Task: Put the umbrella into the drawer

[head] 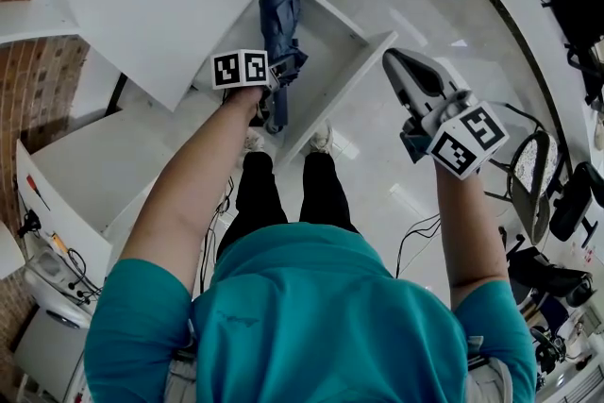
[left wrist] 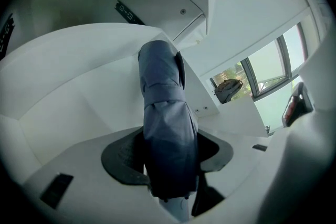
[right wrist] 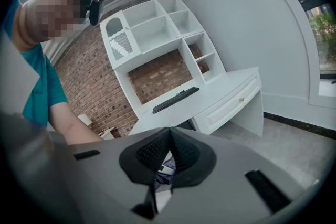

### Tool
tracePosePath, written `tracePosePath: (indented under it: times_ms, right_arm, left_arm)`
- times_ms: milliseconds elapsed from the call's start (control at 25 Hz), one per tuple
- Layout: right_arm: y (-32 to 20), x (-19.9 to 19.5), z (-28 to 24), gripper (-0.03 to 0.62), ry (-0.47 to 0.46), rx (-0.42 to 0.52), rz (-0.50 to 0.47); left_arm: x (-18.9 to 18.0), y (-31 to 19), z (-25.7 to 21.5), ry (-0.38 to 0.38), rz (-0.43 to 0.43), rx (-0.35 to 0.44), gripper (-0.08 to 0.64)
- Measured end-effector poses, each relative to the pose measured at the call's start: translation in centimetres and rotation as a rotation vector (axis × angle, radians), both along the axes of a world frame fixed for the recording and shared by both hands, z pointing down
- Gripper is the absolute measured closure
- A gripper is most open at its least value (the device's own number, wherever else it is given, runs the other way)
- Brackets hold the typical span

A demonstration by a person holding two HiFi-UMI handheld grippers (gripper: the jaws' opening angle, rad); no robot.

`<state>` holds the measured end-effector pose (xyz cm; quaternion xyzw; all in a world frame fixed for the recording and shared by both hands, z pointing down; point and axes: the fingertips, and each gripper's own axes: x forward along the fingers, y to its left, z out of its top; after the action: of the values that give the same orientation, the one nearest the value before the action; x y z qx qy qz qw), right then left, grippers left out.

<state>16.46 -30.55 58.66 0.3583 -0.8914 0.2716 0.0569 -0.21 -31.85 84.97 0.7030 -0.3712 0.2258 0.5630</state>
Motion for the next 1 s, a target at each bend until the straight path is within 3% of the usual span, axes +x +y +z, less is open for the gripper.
tracePosePath:
  times_ms: [480, 1000]
  right_arm:
    - [0.0, 0.7, 1.1, 0.569, -0.004, -0.024, 0.006]
    - [0.0, 0.3, 1.1, 0.569, -0.013, -0.035, 0.001]
  left_arm:
    - [-0.7, 1.3, 3.6, -0.108, 0.038, -0.015, 0.318]
    - [-0.1, 1.4, 3.4, -0.085, 0.049, 0.025, 0.302]
